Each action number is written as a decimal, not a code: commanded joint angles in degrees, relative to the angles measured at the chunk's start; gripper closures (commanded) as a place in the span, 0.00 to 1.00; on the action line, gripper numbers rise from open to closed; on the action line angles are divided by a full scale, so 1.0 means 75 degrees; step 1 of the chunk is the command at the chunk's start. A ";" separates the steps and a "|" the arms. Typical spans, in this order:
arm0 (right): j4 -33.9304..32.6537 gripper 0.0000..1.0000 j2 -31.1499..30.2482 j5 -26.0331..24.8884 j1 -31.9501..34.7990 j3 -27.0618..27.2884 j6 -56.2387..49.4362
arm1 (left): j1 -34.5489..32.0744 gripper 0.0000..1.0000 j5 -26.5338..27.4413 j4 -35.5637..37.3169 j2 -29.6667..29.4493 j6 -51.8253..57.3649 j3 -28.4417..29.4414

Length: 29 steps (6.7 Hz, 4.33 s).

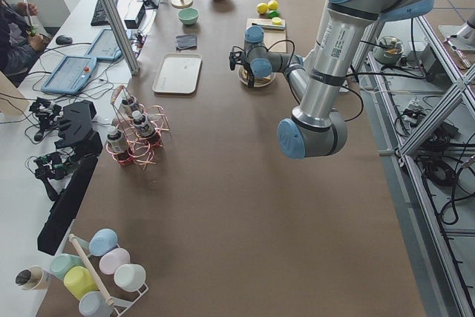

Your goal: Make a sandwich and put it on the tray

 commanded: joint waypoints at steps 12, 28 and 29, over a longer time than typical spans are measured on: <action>0.0012 0.00 -0.0044 0.0301 -0.0006 0.0118 -0.0001 | -0.0807 1.00 0.0383 -0.1087 -0.0132 -0.0615 0.0251; 0.0024 0.00 0.0131 0.0488 -0.0521 0.0458 0.0022 | -0.3518 0.02 -0.2148 -0.0538 -0.1323 0.1872 0.2479; 0.0024 0.00 0.0131 0.0477 -0.0521 0.0423 0.0011 | -0.3787 0.02 -0.2137 0.0725 -0.0655 0.3390 0.1353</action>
